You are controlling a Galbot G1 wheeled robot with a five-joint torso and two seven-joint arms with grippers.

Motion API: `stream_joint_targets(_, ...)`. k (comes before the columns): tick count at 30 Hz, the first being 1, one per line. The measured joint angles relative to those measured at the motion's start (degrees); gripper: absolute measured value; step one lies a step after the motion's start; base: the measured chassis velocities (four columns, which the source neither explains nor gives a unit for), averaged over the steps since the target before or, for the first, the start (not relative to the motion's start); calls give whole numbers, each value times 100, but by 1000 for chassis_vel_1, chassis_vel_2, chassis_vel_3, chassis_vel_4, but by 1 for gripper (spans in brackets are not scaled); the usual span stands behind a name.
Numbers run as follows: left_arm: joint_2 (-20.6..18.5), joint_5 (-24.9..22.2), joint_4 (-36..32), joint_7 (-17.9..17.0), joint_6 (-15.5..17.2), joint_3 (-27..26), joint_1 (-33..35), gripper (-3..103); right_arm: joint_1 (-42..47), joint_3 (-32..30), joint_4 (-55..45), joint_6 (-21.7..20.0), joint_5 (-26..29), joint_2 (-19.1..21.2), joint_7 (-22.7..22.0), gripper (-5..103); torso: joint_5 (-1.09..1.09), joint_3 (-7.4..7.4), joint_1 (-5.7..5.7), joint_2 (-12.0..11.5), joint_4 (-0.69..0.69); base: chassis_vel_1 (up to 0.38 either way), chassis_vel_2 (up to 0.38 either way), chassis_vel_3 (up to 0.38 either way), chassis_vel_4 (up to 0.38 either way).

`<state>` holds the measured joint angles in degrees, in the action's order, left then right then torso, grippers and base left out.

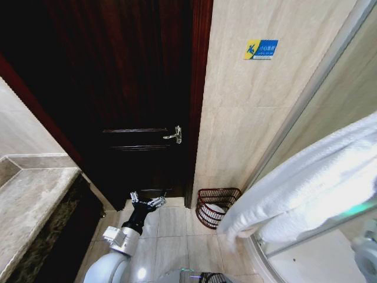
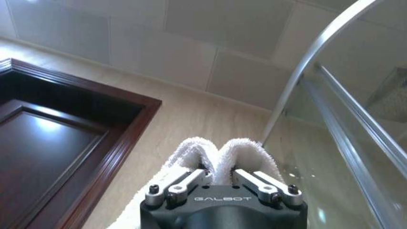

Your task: Discard the used towel into the hamper.

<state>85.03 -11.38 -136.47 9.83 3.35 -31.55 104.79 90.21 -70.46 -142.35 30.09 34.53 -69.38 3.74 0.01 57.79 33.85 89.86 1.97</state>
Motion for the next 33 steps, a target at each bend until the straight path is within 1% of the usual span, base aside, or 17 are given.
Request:
stream_joint_targets(6, 0, 0, 0, 0, 0, 0, 0, 100, -175, 109, 26, -125, 86, 102, -3, 6, -1, 0, 0, 0, 0, 0, 0, 0, 0)
stream_joint_targets(12, 0, 0, 0, 0, 0, 0, 0, 100, -356, 263, 146, -372, 252, 248, -6, 6, -1, 0, 0, 0, 0, 0, 0, 0, 0)
stream_joint_targets(17, 0, 0, 0, 0, 0, 0, 0, 100, -713, 513, 310, -675, 505, 497, -72, 6, -1, 0, 0, 0, 0, 0, 0, 0, 0)
stream_joint_targets(23, 0, 0, 0, 0, 0, 0, 0, 100, -973, 705, 375, -892, 689, 597, -111, 6, -1, 0, 0, 0, 0, 0, 0, 0, 0)
stream_joint_targets(28, 0, 0, 0, 0, 0, 0, 0, 100, -1335, 976, 520, -1036, 775, 718, -154, 6, -1, 0, 0, 0, 0, 0, 0, 0, 0)
stream_joint_targets(31, 0, 0, 0, 0, 0, 0, 0, 100, -1725, 1310, 717, -1144, 793, 783, -220, 6, -1, 0, 0, 0, 0, 0, 0, 0, 0)
stream_joint_targets(33, 0, 0, 0, 0, 0, 0, 0, 100, -1819, 1386, 765, -1163, 780, 800, -236, 6, 0, 0, 0, 0, 0, 0, 0, 0, 0)
